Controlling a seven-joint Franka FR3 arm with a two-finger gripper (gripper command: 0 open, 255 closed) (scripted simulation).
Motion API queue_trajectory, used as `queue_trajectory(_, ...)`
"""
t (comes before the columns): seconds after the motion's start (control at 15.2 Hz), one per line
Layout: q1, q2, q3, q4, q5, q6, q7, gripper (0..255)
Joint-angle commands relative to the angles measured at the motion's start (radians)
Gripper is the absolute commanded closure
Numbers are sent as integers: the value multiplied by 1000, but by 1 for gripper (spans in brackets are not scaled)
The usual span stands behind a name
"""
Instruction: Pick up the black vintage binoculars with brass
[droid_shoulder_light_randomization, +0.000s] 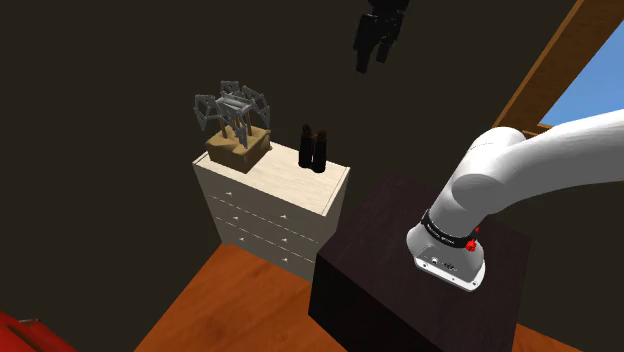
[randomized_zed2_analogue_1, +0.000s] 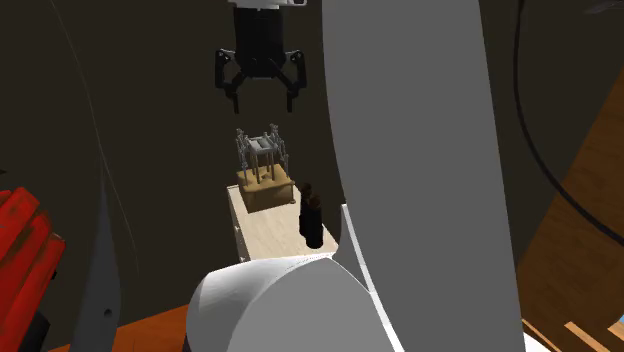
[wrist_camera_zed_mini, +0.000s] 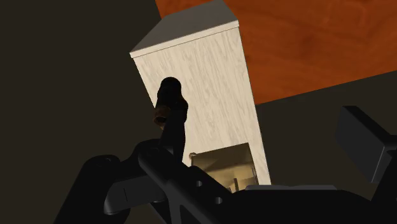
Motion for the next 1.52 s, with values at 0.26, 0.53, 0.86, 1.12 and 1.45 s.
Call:
queue_trajectory(0.26, -14, 54, -19, -79, -15, 128, -28, 0)
queue_trajectory(0.53, -28, 131, -39, -137, -29, 259, -53, 0)
queue_trajectory(0.86, -47, 256, -63, -181, -44, 423, -84, 0)
queue_trajectory(1.12, -61, 377, -82, -190, -52, 550, -109, 0)
queue_trajectory(1.45, -75, 550, -107, -171, -54, 699, -140, 0)
